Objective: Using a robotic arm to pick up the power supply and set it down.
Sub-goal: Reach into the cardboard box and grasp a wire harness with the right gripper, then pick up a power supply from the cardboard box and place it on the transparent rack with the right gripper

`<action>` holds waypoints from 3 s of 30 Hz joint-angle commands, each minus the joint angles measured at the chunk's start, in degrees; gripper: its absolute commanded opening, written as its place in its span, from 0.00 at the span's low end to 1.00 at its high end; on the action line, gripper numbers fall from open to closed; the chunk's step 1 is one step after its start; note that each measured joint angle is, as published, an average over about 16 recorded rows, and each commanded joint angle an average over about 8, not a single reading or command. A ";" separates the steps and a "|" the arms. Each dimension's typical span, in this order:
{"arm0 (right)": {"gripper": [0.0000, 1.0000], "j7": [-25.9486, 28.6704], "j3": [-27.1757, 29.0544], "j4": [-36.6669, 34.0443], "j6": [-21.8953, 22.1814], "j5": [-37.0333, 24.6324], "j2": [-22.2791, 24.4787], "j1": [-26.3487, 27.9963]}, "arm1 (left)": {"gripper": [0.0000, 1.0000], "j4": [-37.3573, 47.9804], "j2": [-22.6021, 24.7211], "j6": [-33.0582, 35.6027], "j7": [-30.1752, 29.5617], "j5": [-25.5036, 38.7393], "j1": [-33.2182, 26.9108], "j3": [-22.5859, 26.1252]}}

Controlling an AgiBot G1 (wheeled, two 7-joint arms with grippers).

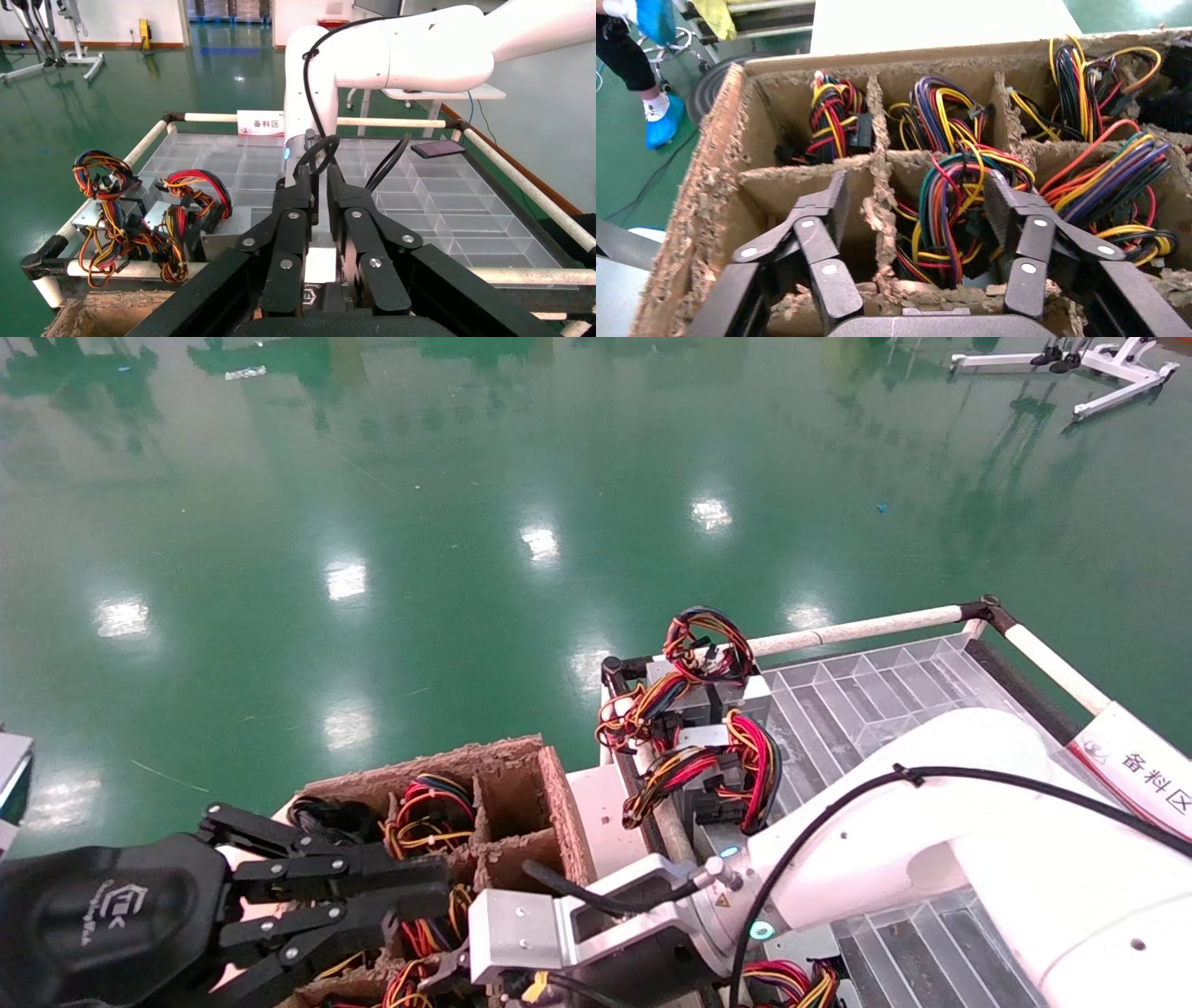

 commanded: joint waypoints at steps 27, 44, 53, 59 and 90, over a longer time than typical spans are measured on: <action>0.00 -3.32 -2.55 -5.87 0.04 2.39 -0.89 1.80 | 1.00 0.00 0.00 0.00 0.00 0.00 0.00 0.00; 0.00 -2.86 2.33 -7.32 -3.77 14.70 4.26 1.43 | 1.00 0.00 0.00 0.00 0.00 0.00 0.00 0.01; 0.00 -1.04 4.72 -3.78 -3.81 22.42 9.81 2.22 | 1.00 0.00 0.00 0.00 0.00 0.00 0.00 0.01; 0.00 -0.28 6.32 -2.22 -3.84 27.39 12.83 3.31 | 1.00 0.00 0.00 0.00 0.00 0.00 0.00 0.01; 0.00 -11.49 -1.41 -20.71 0.66 15.67 21.55 33.99 | 1.00 0.00 0.00 0.00 0.01 -0.01 0.00 0.01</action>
